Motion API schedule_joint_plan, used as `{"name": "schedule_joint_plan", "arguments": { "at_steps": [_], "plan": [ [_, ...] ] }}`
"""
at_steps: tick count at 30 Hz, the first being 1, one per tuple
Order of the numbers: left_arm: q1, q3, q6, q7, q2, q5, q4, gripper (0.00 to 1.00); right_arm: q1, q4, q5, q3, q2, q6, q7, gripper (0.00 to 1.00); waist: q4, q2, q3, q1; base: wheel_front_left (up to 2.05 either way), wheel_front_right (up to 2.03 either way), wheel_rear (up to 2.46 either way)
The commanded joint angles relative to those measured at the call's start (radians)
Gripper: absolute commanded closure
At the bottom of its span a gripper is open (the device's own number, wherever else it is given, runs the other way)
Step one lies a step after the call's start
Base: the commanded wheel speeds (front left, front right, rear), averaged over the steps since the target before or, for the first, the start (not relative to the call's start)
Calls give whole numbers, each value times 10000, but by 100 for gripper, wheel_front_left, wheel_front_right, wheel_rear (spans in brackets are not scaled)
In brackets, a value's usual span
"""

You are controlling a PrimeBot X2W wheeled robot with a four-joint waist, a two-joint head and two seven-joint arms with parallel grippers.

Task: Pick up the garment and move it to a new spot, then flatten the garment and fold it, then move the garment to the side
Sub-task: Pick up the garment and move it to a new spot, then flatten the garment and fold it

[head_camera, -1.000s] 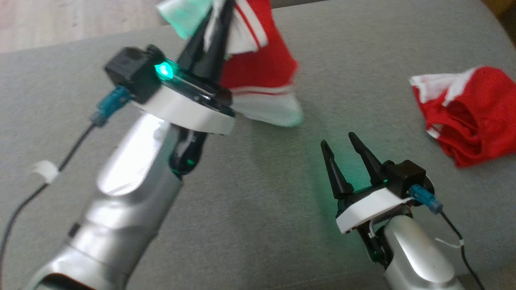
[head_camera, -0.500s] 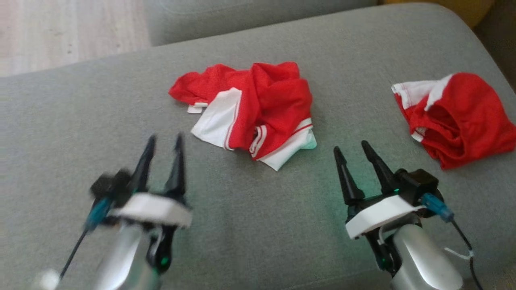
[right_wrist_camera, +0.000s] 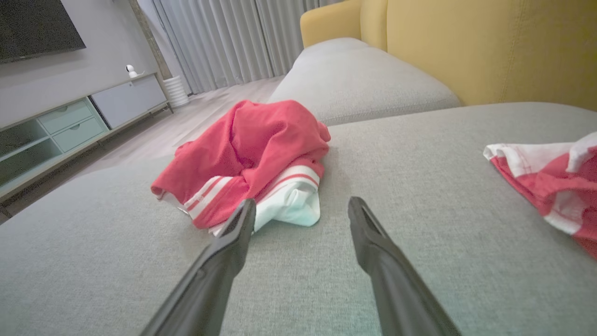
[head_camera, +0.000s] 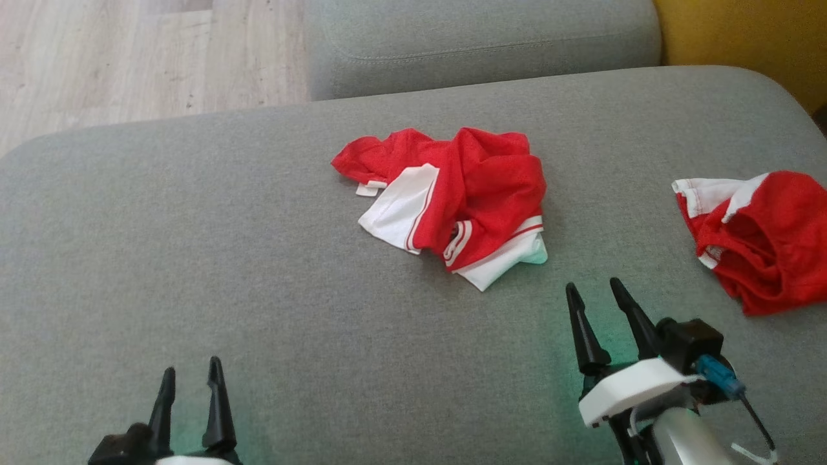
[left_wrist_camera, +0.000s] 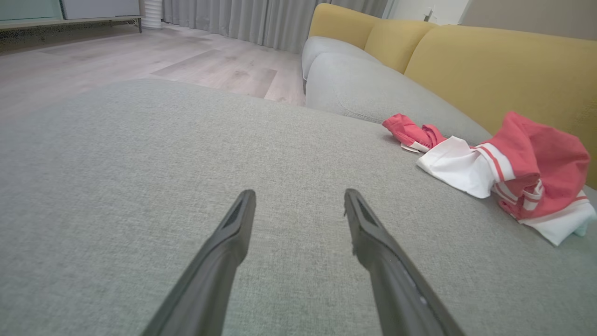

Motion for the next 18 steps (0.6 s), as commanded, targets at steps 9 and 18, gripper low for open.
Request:
{"name": "schedule_joint_plan", "arguments": {
  "at_steps": [9, 18],
  "plan": [
    [-490, -302, -60, -53, 2, -515, -565, 0, -482, 215, -370, 856, 30, 65, -38, 0, 517, -1, 289, 1, 0, 0, 0],
    [-996, -1058, -66, -53, 0, -898, -464, 0, -2006, 1567, -1189, 1701, 30, 65, -38, 0, 1412, -1, 1082, 1, 0, 0, 0]
  ]
}}
